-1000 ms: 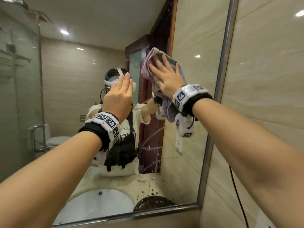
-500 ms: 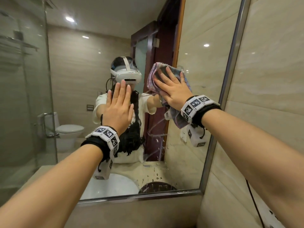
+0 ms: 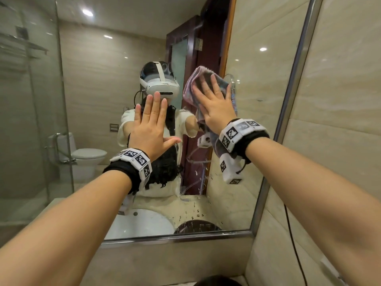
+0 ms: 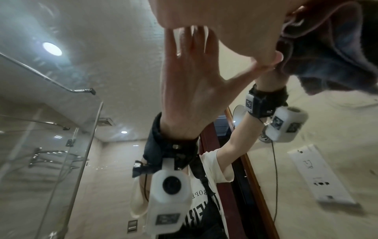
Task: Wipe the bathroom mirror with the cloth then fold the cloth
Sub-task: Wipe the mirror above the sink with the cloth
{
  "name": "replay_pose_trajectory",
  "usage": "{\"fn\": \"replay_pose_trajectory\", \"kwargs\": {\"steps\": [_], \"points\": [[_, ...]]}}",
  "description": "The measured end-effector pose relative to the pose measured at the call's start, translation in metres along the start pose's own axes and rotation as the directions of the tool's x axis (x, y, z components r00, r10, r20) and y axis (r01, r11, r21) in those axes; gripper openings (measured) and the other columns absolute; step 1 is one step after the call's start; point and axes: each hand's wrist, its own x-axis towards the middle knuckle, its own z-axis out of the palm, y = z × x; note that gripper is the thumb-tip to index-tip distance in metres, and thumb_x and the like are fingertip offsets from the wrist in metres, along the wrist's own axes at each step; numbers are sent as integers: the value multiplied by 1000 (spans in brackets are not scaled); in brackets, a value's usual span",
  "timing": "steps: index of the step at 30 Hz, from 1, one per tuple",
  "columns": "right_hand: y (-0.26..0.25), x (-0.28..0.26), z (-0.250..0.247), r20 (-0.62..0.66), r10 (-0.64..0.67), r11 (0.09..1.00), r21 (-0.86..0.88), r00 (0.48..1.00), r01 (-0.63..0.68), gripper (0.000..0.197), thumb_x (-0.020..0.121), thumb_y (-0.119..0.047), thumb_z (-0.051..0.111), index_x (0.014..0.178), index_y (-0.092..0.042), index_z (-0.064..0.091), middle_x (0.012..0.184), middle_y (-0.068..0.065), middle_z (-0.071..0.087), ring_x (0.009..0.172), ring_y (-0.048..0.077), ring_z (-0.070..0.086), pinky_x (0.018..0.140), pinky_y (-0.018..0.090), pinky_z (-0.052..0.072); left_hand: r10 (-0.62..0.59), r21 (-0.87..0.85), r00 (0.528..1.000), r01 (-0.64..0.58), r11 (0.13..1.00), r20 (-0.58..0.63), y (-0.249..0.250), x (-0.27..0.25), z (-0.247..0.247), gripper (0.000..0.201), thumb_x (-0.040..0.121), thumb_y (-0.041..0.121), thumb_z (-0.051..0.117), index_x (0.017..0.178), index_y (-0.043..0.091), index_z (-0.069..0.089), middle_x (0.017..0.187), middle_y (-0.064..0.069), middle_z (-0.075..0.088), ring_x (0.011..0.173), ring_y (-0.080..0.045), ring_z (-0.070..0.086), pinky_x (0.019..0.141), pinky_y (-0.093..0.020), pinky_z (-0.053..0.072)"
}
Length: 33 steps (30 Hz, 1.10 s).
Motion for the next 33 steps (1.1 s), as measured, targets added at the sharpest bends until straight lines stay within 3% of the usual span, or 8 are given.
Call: {"fn": "replay_pose_trajectory", "kwargs": {"steps": [8,12,17,19,22,26,29,33], "points": [[4,-25,28,147,-326,905,-237,934,353,75,91,-19,50,148,-35,4,160,-4,2,147,24,-3,110,57,-12,2,30,1000,-2,1000,9,1,0,-2,108,76,75,36,143,8,-15,157,-18,-5,145,-31,-5,116,-48,-3],[7,-11,13,-25,192,979,80,981,-189,71,93,-20,43,149,-36,1,160,-7,-6,147,20,-11,109,67,-8,-6,15,1000,5,1000,21,1,-1,-5,106,75,77,28,143,8,-16,157,-18,-5,145,-31,-5,116,-49,-2],[-2,-5,27,-122,828,548,378,547,-746,62,99,-35,29,151,-13,3,159,11,0,147,31,1,116,58,11,-8,17,1000,7,1000,24,1,0,-4,106,75,76,26,146,8,-13,157,-17,-7,145,-31,-7,116,-49,-1],[-4,-6,35,-116,866,490,383,486,-783,61,100,-35,28,151,-11,5,159,13,2,146,33,4,116,55,10,-6,13,1000,5,1000,29,1,0,-3,106,75,76,27,148,7,-9,157,-17,-7,145,-30,-8,116,-49,-2],[6,-22,44,-153,715,699,123,683,-704,63,100,-36,27,150,-9,1,158,16,3,146,36,5,116,54,1,-2,5,1000,2,1000,14,0,0,-1,106,76,75,30,147,8,-11,157,-16,-8,144,-27,-11,116,-46,-8],[33,-50,44,-24,117,971,-205,993,-120,63,99,-30,30,150,-19,-5,160,7,-4,147,29,-6,116,45,-10,-12,-8,1000,12,1000,-4,0,0,2,107,74,75,34,146,11,-12,157,-14,-6,143,-25,-14,115,-42,-12],[56,-42,31,-46,161,959,-230,986,-167,61,99,-30,28,150,-18,-3,160,9,-3,147,29,-4,116,45,-8,-20,7,1000,20,1000,-11,2,0,0,108,74,75,34,147,9,-10,157,-15,-5,142,-27,-16,115,-43,-10],[75,-21,9,-70,679,734,35,731,-678,74,97,-35,40,149,-4,-2,157,21,1,145,38,5,119,46,9,-14,11,1000,14,1000,-17,6,-1,1,103,78,75,29,147,9,-11,157,-14,-8,141,-23,-20,116,-42,-8]]}}
